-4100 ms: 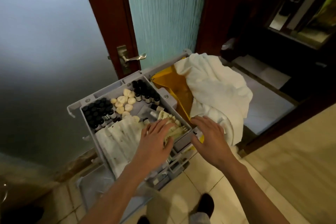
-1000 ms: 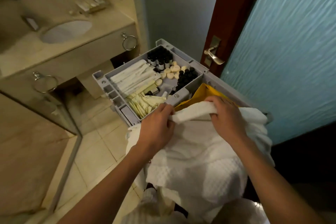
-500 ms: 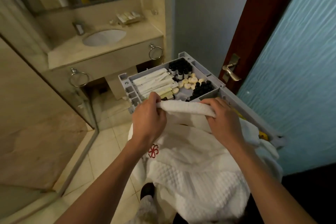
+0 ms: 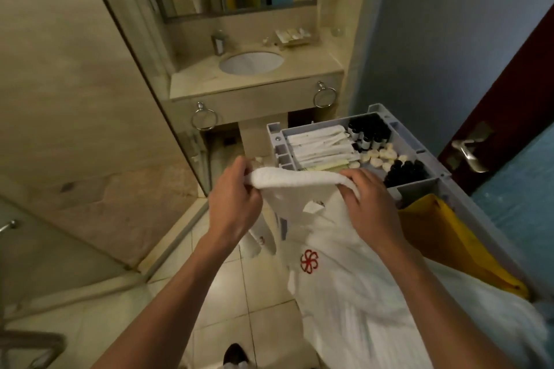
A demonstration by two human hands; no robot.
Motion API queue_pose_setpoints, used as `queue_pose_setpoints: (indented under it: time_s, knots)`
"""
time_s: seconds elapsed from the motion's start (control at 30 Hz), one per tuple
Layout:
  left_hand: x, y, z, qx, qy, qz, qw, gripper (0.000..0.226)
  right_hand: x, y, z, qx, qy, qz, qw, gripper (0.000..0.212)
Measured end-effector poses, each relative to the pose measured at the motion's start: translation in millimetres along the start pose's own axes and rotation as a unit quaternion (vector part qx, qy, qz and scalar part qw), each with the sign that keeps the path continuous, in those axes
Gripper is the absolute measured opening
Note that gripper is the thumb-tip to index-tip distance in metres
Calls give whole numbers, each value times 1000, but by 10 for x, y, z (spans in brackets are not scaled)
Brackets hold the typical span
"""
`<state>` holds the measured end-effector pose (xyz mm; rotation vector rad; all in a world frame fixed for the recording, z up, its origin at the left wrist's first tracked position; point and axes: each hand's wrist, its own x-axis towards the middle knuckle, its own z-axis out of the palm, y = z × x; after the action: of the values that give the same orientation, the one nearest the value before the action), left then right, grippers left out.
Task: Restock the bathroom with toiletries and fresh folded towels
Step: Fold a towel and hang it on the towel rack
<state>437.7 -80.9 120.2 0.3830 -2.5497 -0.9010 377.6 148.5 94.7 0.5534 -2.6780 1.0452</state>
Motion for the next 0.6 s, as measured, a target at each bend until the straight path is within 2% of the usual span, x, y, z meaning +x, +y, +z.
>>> queue_pose_setpoints:
  time_s: [0.17, 0.37, 0.47, 0.6]
  knots:
    - [14, -431, -331, 13, 34, -59, 998, 13, 239, -369, 391, -17, -39, -53, 998, 22]
    - [12, -964, -538, 19, 23, -87, 996, 2, 345, -781, 884, -4, -91, -60, 994, 23]
    - [-16, -1212, -589, 31, 8, -100, 994, 13, 395, -938, 1099, -4, -110, -64, 992, 23]
    - [-41, -1538, -736, 44, 13, -107, 993, 13, 477, -1216, 1373, 1, -124, -79, 989, 21]
